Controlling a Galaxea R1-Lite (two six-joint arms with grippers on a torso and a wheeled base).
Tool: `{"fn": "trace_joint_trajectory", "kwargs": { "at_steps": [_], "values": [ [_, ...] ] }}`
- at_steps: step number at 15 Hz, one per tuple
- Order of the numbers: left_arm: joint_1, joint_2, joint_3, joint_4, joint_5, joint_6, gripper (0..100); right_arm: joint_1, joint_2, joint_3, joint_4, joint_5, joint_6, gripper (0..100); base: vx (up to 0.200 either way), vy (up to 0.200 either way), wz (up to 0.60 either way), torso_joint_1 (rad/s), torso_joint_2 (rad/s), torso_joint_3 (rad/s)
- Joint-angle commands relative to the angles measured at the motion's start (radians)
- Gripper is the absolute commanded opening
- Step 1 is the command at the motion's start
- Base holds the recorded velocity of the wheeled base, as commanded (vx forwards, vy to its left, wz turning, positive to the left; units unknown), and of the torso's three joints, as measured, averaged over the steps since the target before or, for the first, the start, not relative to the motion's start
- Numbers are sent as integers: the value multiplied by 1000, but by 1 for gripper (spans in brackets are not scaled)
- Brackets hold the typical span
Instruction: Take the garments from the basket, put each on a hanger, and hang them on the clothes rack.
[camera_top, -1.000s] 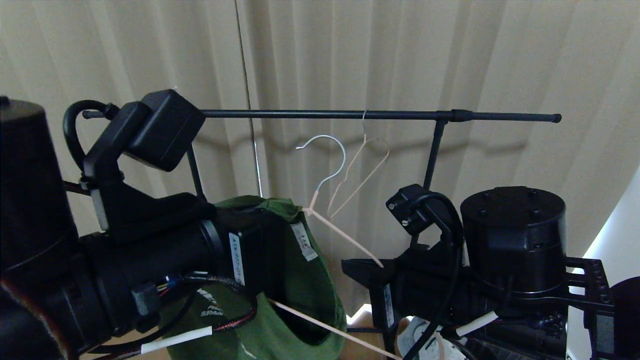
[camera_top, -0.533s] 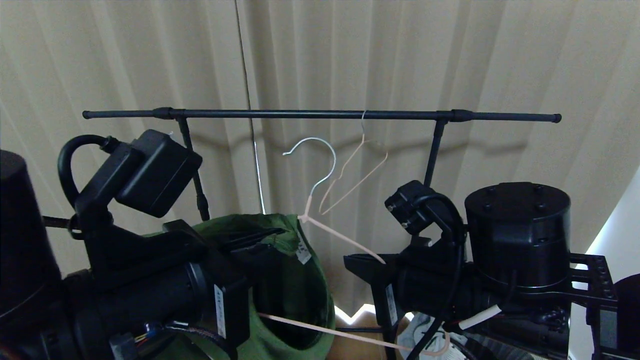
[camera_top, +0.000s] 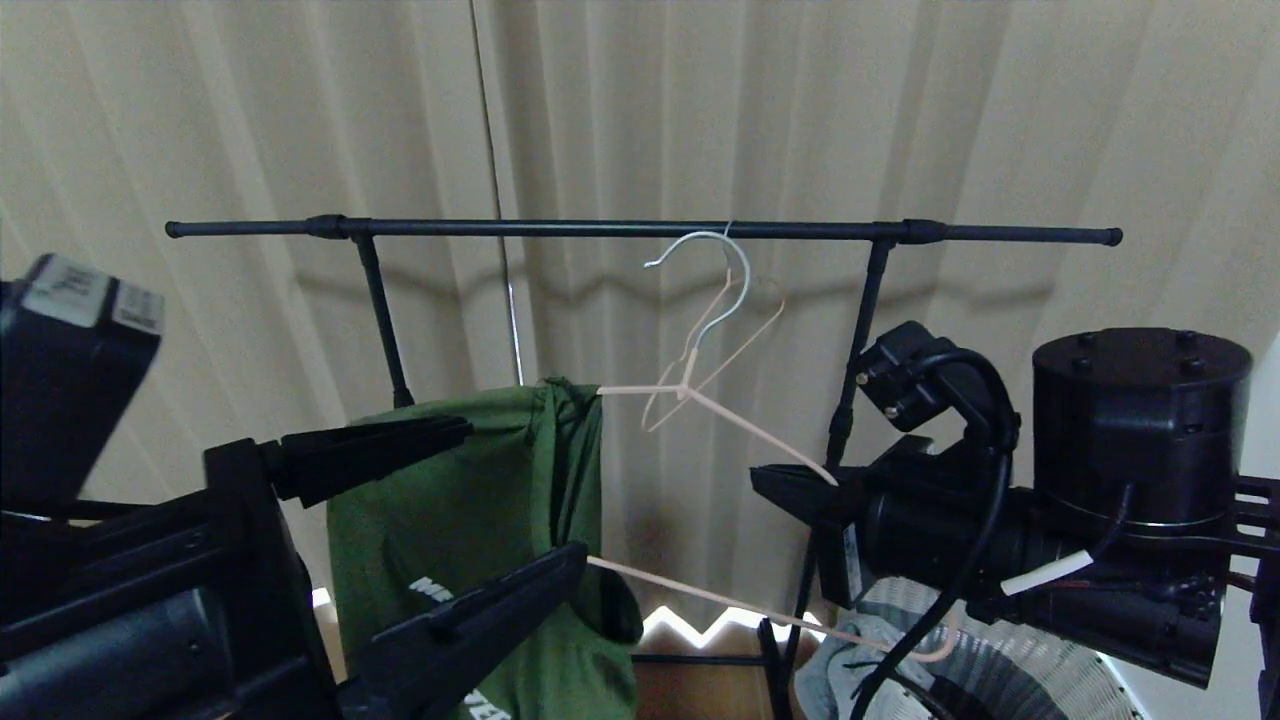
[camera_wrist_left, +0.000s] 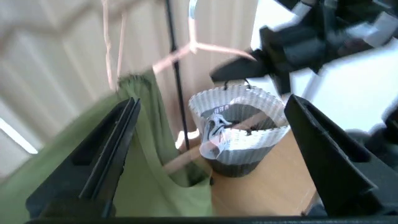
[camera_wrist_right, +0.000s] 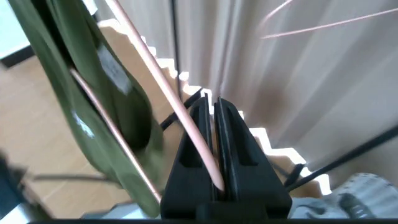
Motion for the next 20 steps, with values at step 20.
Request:
{"fn": "trace_joint_trajectory", "kwargs": {
  "at_steps": [20],
  "values": [
    [297, 173, -41, -43, -241, 608, 100, -48, -203, 105, 1, 93, -280, 0, 0, 0, 0, 0, 0, 0]
  ]
}}
